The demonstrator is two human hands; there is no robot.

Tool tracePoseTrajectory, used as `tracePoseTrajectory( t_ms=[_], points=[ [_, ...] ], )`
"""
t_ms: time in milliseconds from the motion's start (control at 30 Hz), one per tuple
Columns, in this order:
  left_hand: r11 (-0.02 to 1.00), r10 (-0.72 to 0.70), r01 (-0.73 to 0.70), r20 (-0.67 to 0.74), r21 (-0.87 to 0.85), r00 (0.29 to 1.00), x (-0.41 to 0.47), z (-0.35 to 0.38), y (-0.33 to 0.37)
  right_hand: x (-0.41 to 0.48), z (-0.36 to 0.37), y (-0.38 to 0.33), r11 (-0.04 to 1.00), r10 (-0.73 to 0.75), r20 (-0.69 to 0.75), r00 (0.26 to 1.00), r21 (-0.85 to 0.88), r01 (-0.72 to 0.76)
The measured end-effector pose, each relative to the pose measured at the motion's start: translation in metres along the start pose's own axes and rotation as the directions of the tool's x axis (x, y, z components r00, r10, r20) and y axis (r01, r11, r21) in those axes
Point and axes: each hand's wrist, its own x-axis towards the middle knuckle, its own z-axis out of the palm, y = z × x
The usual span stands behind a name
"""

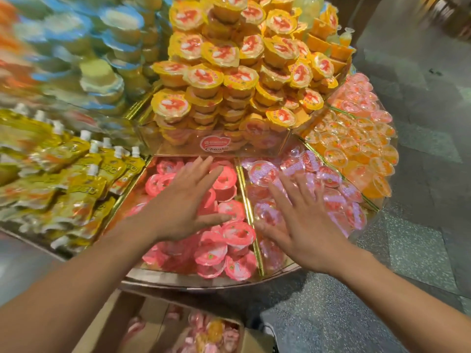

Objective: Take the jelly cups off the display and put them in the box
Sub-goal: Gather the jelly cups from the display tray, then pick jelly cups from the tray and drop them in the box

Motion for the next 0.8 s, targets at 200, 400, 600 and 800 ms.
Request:
tracePoseTrajectory(
  t_ms=[200,400,600,800],
  points=[
    [1.000,0.012,-0.012,-0.048,0.005,0.999,-0.070,-0.013,-0.022,-0.008,0.004,-0.067,0.993,-0.092,-0.051,0.994,0.072,0.095],
    [0.999,0.023,-0.027,-0.153,-0.023,0.988,-0.148,-0.013,-0.049,-0.020,0.027,-0.144,0.962,-0.213,-0.169,0.962,0.139,0.237],
    [1.000,-0.004,0.009,-0.193,0.026,0.981,-0.220,0.010,-0.098,-0.022,0.088,-0.206,0.913,-0.365,-0.170,0.915,0.128,0.388],
    [0.994,-0.104,0.105,-0.129,0.006,0.986,-0.277,0.063,-0.152,-0.018,0.158,-0.247,0.881,-0.449,-0.123,0.885,0.105,0.461]
  ],
)
